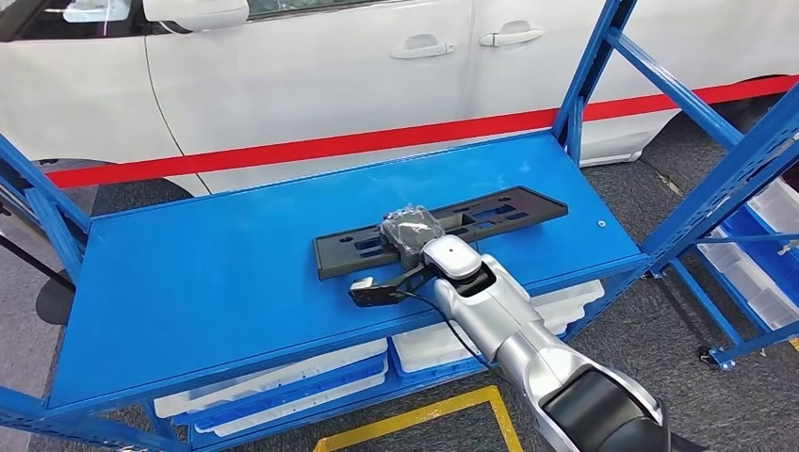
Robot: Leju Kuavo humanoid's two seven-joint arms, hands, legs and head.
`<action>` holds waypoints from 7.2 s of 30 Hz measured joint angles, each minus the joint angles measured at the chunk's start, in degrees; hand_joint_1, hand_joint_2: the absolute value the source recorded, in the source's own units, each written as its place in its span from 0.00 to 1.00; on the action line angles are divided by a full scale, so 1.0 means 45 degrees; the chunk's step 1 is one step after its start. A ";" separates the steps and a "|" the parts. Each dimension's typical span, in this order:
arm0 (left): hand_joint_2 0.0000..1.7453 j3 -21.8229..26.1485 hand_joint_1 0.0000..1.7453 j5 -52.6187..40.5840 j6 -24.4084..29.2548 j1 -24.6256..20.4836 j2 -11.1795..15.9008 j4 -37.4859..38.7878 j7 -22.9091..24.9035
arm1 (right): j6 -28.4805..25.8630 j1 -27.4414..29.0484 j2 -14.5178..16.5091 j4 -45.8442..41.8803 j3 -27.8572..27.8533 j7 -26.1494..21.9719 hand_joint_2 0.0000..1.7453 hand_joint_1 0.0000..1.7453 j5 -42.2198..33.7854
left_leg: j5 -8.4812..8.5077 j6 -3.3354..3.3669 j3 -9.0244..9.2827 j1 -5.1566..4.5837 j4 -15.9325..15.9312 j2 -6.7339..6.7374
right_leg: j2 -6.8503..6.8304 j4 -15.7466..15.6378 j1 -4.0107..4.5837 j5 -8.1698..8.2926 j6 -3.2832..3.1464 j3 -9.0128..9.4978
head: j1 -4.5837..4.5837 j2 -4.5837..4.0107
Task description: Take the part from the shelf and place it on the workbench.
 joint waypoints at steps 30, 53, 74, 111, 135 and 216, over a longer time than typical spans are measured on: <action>1.00 -0.0004 0.00 -0.1709 -0.0043 0.0117 0.0113 -0.0009 0.0265 | -0.2805 0.1704 -0.1603 -0.6638 -0.0038 -0.1640 1.00 1.00 -0.0932 | -0.0050 0.0086 -0.0055 -0.0067 0.0053 0.0047 | 0.0040 -0.0010 -0.0067 0.0008 0.0079 -0.0055 | -0.0004 0.0000; 1.00 -0.0004 0.00 -0.3351 -0.0020 0.0101 -0.0095 -0.0028 0.0455 | -0.3252 0.2637 -0.2368 -1.1275 -0.0756 -0.2489 1.00 1.00 -0.0232 | -0.1662 -0.0575 -0.1559 0.0283 0.2918 0.0116 | -0.0048 -0.0012 -0.0346 0.0077 -0.0122 -0.0162 | 0.0016 0.0000; 1.00 -0.0004 0.00 -0.3525 -0.0168 0.0069 -0.0466 0.0154 0.0262 | -0.2970 0.2518 -0.2731 -1.2549 -0.0507 -0.2724 1.00 1.00 -0.0746 | 0.0724 -0.0117 -0.0973 0.0297 0.0054 0.0259 | -0.0028 0.1257 -0.0507 -0.0890 0.0730 0.0349 | 0.0020 0.0000; 1.00 -0.0004 0.00 -0.4941 -0.0254 0.0408 -0.0099 0.0481 -0.0496 | -0.2431 0.2594 -0.2532 -1.3493 0.0745 -0.1996 1.00 1.00 -0.1250 | 0.1687 -0.0573 -0.1526 0.0241 -0.0283 -0.1112 | 0.0498 -0.0089 -0.0376 -0.1046 0.0105 0.1116 | 0.0016 0.0004; 1.00 0.0000 0.00 -0.4774 -0.0248 0.0409 -0.0056 0.0477 -0.0703 | -0.2464 0.2743 -0.3501 -1.3536 0.0188 -0.2508 1.00 1.00 -0.1310 | 0.0826 0.0050 -0.0796 0.0057 -0.0218 -0.0422 | 0.0034 0.2944 -0.0267 -0.1261 0.0322 -0.0639 | 0.0007 0.0005; 1.00 0.0012 0.00 -0.4593 -0.0332 0.0627 -0.0267 0.0472 -0.2034 | -0.2086 0.2100 -0.3876 -1.3035 0.0200 -0.2292 1.00 1.00 -0.1459 | 0.0053 -0.0160 -0.0171 -0.0084 0.0032 0.1120 | -0.1537 -0.0002 -0.0225 -0.0733 0.0100 0.0626 | -0.0030 0.0001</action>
